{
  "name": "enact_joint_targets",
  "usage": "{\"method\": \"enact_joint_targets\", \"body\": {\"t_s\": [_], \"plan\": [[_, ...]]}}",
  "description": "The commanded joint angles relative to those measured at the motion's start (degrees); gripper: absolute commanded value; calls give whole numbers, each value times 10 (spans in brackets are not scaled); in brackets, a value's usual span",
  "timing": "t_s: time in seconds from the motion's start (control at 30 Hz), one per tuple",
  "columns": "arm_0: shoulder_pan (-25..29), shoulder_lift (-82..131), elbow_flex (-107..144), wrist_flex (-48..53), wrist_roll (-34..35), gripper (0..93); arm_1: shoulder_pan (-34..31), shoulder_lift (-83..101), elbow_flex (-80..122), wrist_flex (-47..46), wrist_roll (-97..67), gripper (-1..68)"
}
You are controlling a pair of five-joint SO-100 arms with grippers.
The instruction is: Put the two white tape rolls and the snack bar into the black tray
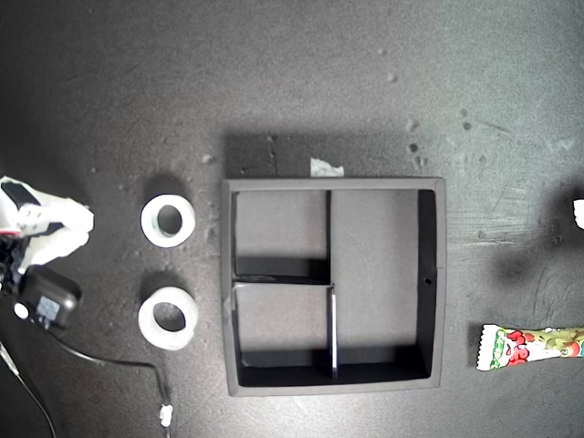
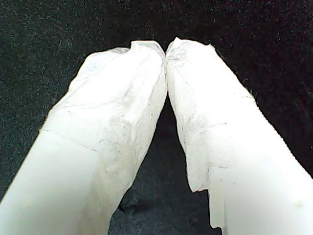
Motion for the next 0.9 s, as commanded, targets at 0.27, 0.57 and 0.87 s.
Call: {"method": "enact_joint_targets", "body": {"t_s": [0.27, 0.57, 0.87], "plan": [[-6, 27, 32, 21, -4, 4, -5, -2, 7, 6, -4, -1], [-6, 27, 32, 21, -4, 4, -5, -2, 7, 6, -4, -1], [-6, 27, 32, 22, -20, 4, 40, -2, 7, 6, -17, 0]]}}
